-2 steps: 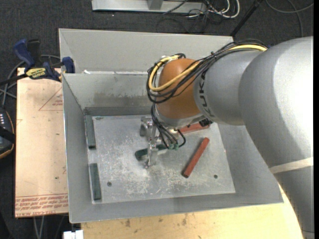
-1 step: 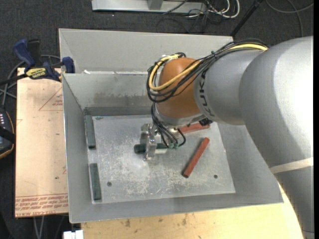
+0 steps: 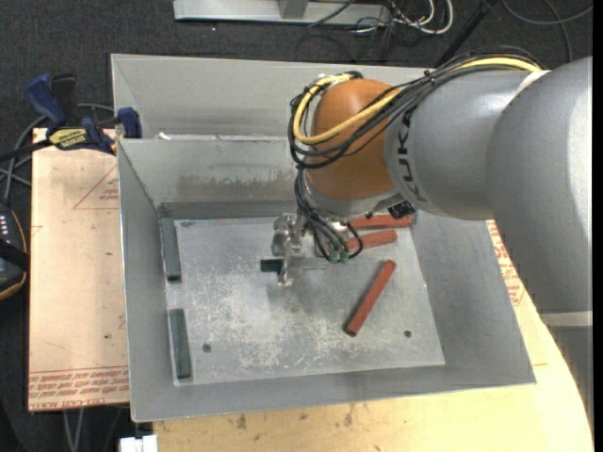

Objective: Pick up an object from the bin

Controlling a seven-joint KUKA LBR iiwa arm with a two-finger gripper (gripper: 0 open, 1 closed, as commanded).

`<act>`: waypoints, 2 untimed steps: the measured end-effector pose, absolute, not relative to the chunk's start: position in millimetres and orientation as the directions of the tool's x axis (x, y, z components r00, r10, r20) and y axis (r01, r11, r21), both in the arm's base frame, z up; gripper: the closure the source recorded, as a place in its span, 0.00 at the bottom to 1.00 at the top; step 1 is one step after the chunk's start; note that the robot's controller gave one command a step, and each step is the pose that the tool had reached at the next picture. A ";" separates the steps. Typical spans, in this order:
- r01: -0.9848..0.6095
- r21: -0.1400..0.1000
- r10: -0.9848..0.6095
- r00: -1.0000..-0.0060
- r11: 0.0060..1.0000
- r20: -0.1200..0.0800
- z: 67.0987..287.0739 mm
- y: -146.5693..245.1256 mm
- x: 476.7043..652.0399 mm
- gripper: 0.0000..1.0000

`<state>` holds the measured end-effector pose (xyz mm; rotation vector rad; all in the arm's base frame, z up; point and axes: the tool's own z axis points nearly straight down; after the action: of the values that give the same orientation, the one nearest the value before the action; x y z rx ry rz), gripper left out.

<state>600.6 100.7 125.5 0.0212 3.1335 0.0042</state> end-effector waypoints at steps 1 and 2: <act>0.014 0.002 0.014 -1.000 1.000 -0.004 129.3 100.7 601.4 1.00; 0.014 0.002 0.014 -1.000 1.000 -0.005 149.9 100.7 602.7 1.00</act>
Offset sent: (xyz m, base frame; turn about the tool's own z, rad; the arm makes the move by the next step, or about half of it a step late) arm 0.0000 -0.0001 0.0038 0.0000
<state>602.7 100.7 149.9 0.0225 3.1364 0.0034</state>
